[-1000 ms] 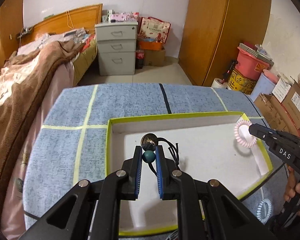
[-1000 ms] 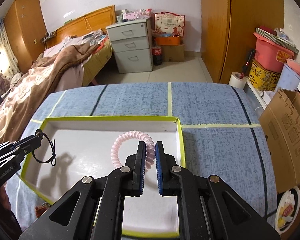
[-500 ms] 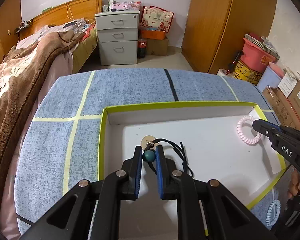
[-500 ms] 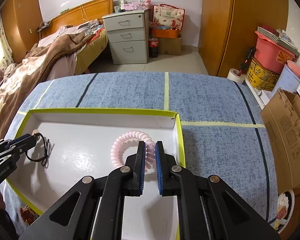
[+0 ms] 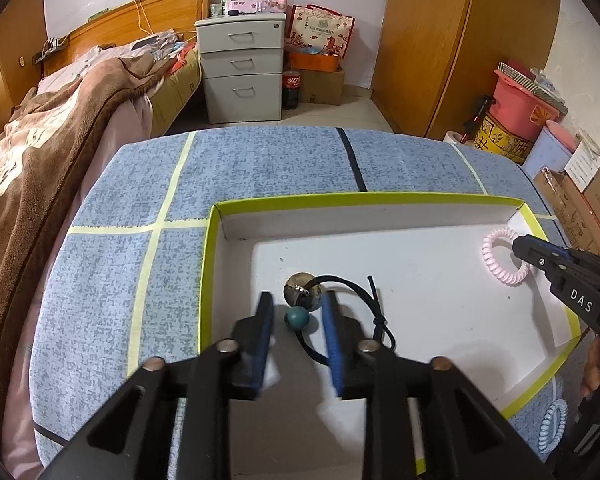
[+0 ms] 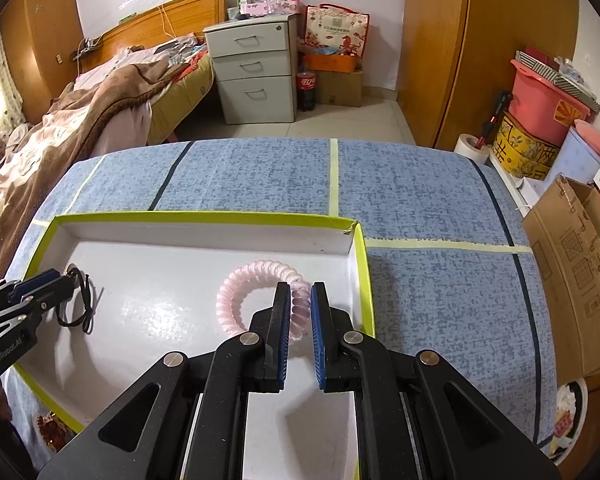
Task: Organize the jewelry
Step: 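Carry both hair ties into the green box and open both grippers, then move the right gripper to the black watch band and grasp it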
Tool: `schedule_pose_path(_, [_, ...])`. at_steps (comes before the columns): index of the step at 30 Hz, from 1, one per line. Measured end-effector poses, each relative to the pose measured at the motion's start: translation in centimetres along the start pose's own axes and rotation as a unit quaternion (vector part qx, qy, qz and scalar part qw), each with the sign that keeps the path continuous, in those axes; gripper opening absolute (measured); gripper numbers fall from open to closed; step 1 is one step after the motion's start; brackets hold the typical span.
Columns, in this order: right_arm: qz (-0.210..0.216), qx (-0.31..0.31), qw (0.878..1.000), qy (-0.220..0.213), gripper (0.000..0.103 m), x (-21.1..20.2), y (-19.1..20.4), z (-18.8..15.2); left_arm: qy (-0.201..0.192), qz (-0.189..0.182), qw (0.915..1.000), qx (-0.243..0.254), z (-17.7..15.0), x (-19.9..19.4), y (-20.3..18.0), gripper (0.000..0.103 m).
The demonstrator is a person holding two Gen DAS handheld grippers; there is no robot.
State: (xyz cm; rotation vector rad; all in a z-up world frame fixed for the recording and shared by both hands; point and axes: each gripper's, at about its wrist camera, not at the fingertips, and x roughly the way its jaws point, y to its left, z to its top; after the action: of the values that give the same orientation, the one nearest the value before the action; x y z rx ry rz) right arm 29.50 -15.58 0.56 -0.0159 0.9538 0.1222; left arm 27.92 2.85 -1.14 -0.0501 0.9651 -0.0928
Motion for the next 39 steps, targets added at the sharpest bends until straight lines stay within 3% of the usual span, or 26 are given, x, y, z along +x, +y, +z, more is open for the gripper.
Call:
schedule_pose_path(7, [0.011, 0.010, 1.000, -0.007, 0.018, -0.6, -0.2, -0.2, -0.005, 0.006, 1.0000, -0.001, -0.3, -0.6, 0.0, 0.039])
schedule_pose_path(11, [0.018, 0.009, 1.000, -0.016, 0.044, -1.5, -0.1, -0.2, -0.014, 0.002, 0.9999, -0.003, -0.5, -1.5, -0.1, 0.044])
schedule_pose_path(28, [0.043, 0.007, 0.997, -0.071, 0.044, -8.6, 1.1, -3.5, -0.066, 0.021, 0.9976, 0.004, -4.7, -8.1, -0.7, 0.047])
schedule_pose_path(39, [0.052, 0.005, 0.994, -0.096, 0.044, -12.8, 0.9, -7.4, -0.079, 0.007, 0.9968, -0.009, -8.7, -11.4, -0.7, 0.047])
